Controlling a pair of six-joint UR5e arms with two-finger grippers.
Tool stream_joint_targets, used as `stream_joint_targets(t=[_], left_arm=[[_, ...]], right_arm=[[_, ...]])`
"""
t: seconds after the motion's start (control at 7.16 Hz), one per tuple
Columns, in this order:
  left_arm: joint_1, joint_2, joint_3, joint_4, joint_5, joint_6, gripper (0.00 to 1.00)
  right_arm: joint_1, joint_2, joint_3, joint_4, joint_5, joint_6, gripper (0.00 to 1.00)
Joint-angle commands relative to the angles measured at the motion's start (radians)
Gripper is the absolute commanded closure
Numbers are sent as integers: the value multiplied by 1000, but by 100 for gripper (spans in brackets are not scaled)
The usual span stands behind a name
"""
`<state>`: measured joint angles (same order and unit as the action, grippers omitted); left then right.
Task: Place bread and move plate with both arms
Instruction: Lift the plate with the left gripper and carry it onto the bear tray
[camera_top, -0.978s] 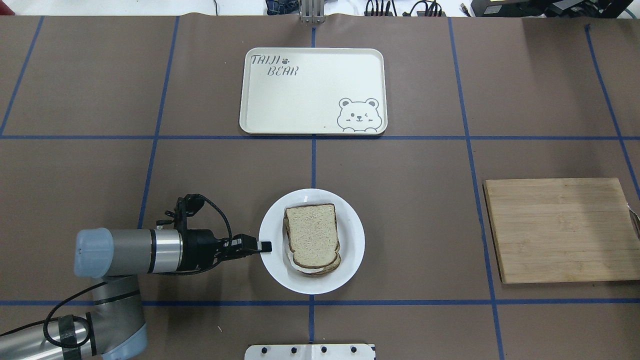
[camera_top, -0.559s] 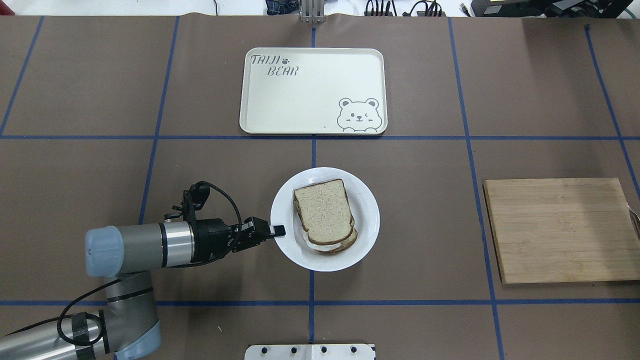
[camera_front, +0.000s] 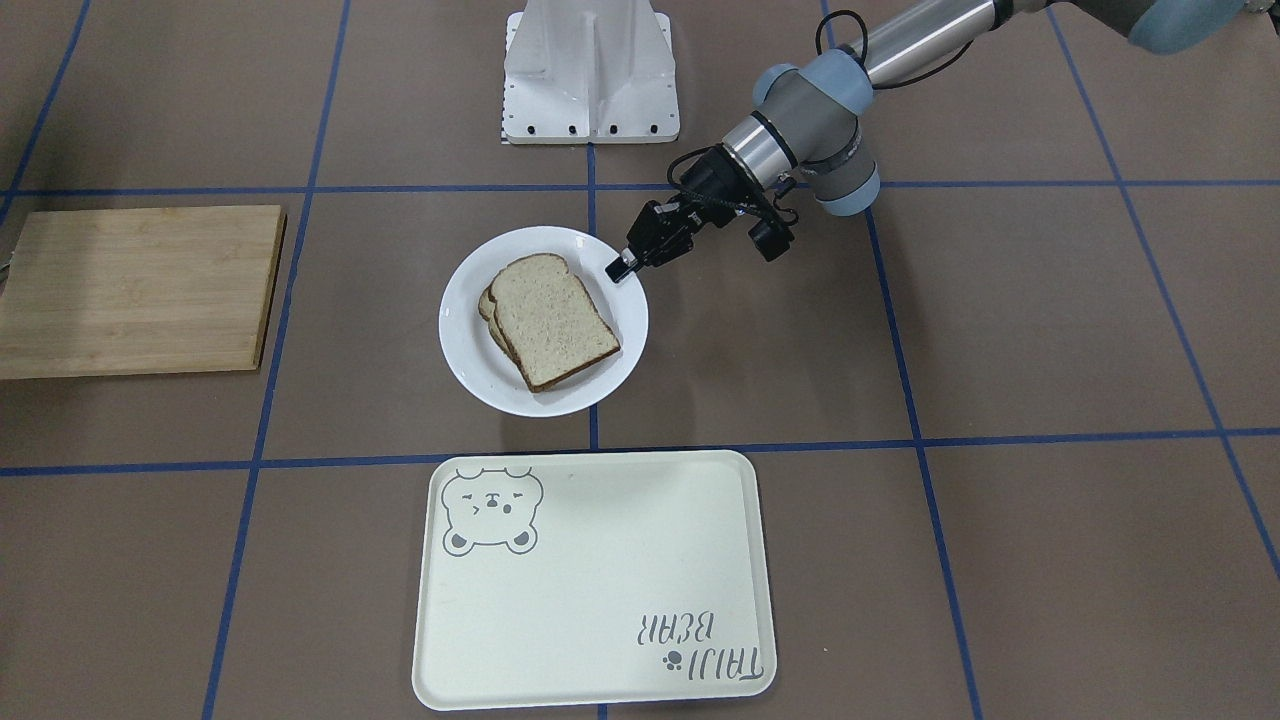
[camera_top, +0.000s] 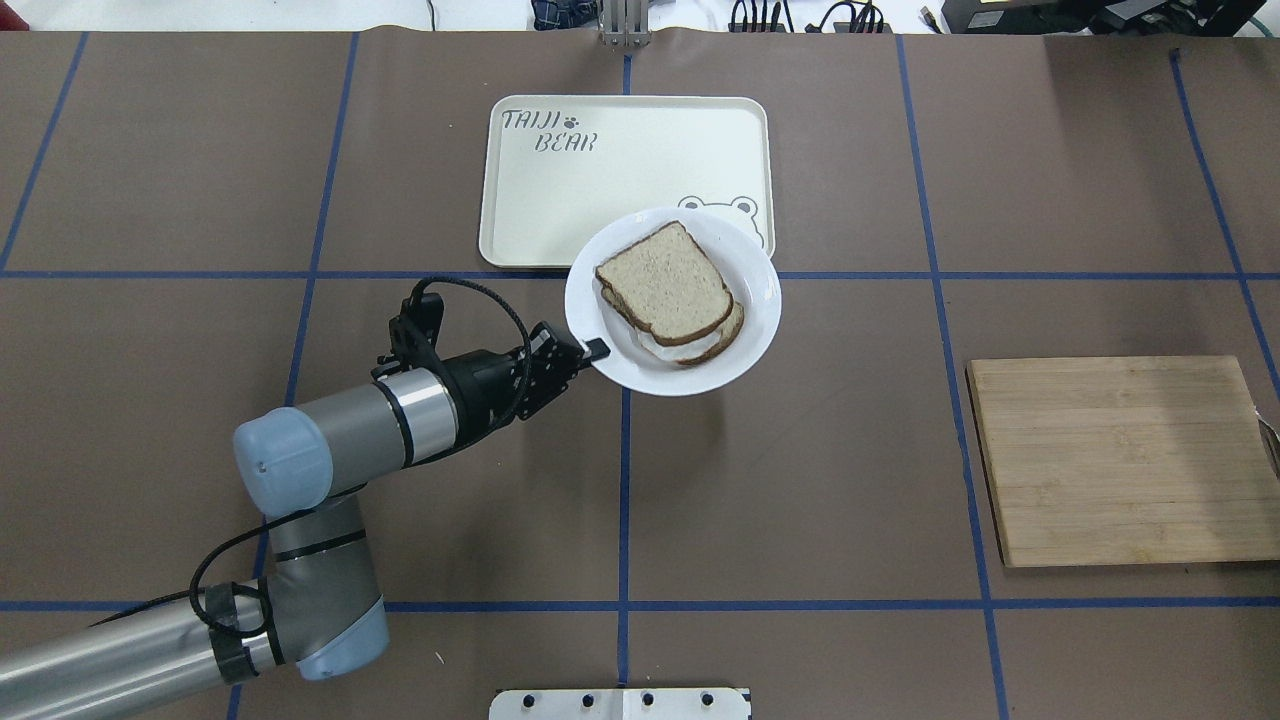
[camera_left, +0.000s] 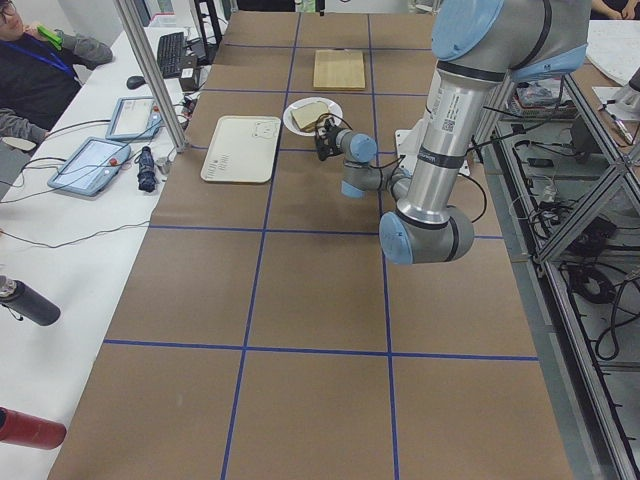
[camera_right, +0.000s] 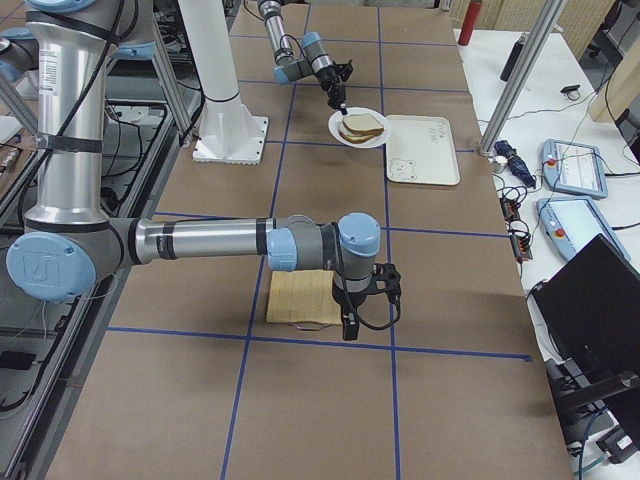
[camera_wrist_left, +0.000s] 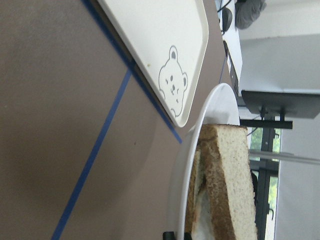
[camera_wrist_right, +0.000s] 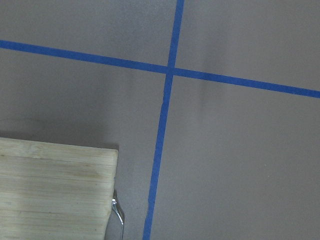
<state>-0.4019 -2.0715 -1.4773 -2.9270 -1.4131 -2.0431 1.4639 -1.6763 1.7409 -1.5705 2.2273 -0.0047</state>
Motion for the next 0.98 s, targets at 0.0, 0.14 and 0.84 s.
stream_joint_targets(t=[0.0,0.14,0.84], left_arm=[[-105,-65,59,171,39,-132,100],[-145,-111,151,173,39,-137,100],[-160,-294,444,183,75,-144,100]], right_arm=[[0,3,-7,1,0,0,0],[0,9,-12,1,0,0,0],[0,49,-57,1,-2,2,0]])
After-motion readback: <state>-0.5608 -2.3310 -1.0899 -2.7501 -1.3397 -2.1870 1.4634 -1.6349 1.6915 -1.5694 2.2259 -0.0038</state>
